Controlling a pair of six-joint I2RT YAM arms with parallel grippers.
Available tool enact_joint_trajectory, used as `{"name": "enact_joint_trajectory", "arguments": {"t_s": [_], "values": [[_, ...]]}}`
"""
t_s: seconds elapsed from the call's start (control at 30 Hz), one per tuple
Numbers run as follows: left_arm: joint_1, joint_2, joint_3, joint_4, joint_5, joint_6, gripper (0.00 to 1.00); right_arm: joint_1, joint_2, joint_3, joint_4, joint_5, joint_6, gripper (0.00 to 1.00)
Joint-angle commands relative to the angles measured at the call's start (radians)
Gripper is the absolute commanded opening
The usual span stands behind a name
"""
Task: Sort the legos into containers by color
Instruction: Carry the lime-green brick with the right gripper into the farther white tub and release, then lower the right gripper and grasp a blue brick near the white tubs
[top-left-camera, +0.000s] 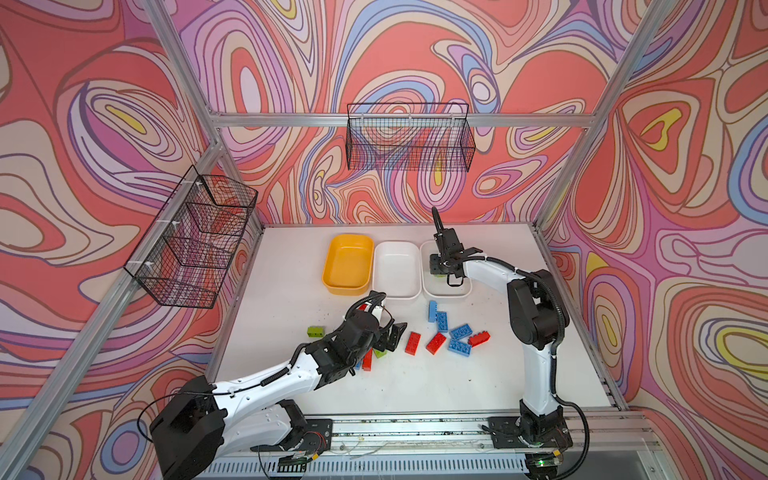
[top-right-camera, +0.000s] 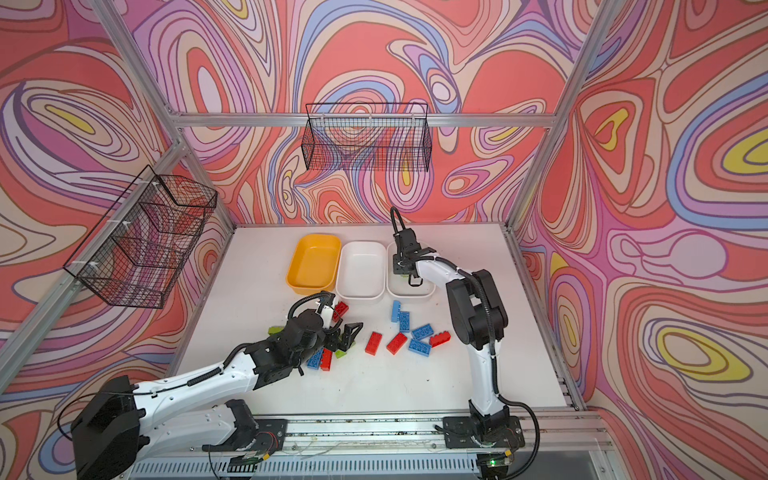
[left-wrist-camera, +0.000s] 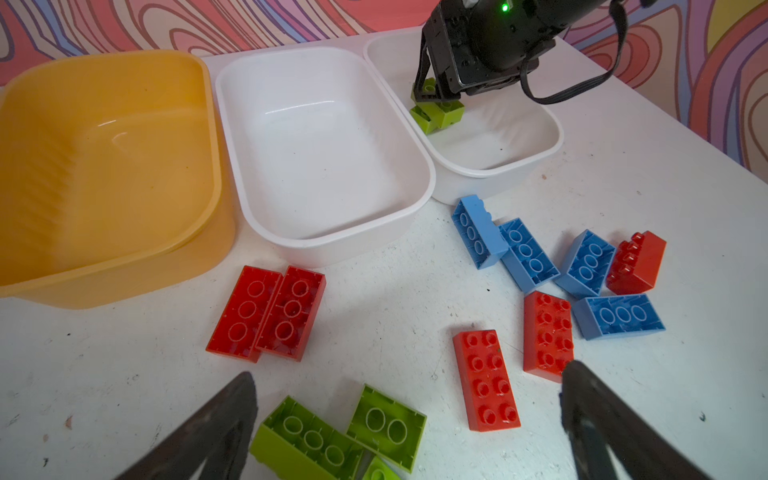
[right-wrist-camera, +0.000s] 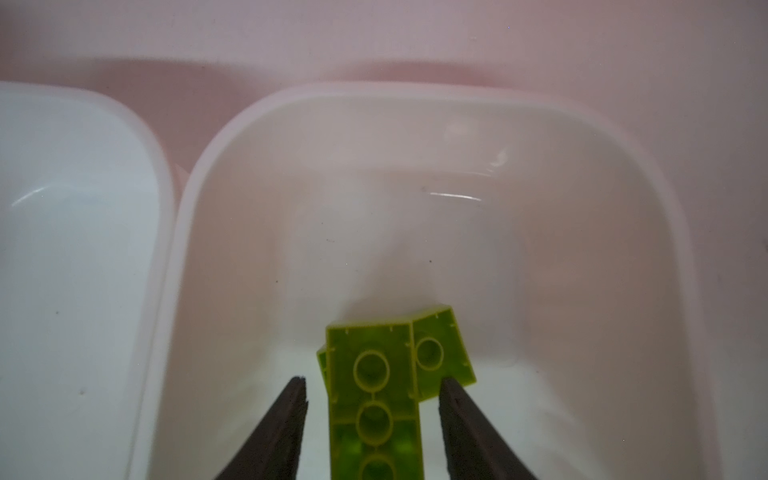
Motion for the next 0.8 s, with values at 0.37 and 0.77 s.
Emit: {"name": "enact_joint_trajectory", "arguments": {"t_s": [0.37,0.77], "values": [[-0.003,-0.41,-0.2,-0.136,0.024,-0.153,1.0,0.175,-0.406,-0.35,-0.025,0.02,0.126,0.54],[-0.004,-0.601,-0.248,-0.275,0.054,-0.229,1.0,0.282,-0.459,-0.548,0.07,0.052,0.237,0.52]]}}
